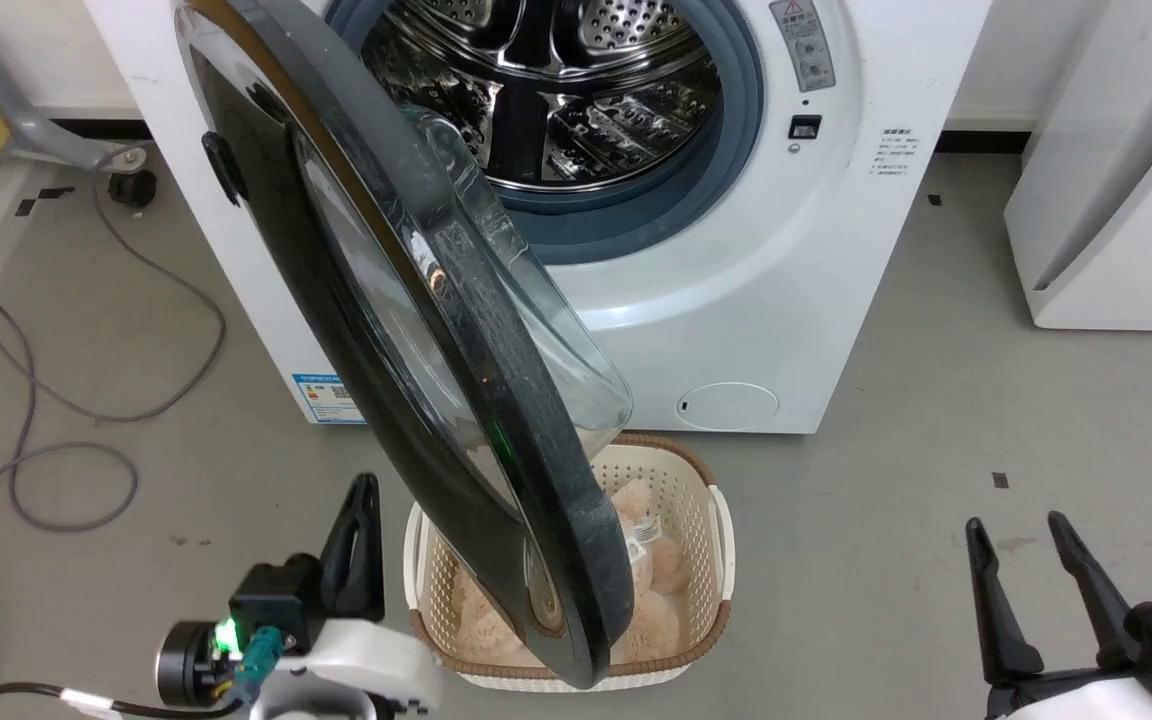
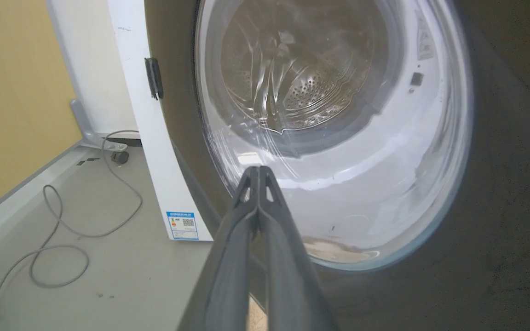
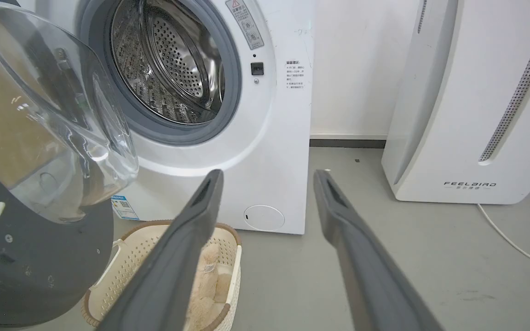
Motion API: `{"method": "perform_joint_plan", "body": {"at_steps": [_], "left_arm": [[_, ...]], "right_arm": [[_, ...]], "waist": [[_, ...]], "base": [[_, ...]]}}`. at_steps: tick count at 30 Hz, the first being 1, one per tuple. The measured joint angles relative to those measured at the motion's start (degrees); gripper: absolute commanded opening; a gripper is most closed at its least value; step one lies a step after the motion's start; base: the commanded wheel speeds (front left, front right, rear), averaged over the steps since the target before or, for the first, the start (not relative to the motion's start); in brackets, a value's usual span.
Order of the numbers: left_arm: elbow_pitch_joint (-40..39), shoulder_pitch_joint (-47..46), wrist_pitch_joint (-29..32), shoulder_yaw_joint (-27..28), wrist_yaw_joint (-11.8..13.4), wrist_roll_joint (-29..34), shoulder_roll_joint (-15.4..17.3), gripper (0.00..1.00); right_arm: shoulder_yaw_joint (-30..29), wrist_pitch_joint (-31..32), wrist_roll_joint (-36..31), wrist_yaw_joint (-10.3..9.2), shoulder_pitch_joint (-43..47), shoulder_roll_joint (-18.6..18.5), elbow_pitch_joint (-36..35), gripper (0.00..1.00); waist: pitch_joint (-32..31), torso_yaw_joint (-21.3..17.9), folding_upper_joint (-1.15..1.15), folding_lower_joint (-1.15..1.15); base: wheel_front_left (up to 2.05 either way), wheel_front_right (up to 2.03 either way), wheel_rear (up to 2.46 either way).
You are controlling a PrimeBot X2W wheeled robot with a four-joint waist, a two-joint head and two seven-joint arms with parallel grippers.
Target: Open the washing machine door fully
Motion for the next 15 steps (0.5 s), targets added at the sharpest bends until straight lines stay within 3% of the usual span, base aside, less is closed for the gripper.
{"method": "perform_joint_plan", "body": {"at_steps": [6, 15], "left_arm": [[-4.92, -2.21, 0.0, 0.77, 0.35, 0.1, -0.01, 0.0], [-19.83, -6.39, -0.07, 3.04, 0.36, 2.5, 0.42, 0.0]], "right_arm": [[-0.56, 0.0, 1.75, 0.0, -0.01, 0.0, 0.48, 1.0], [-0.92, 0.1, 2.07, 0.0, -0.02, 0.01, 0.71, 1.0]], "waist": [[0.21, 0.6, 0.0, 0.0], [-0.04, 1.05, 0.0, 0.0]], "base": [[0.0, 0.0, 0.0], [0.0, 0.0, 0.0]]}}
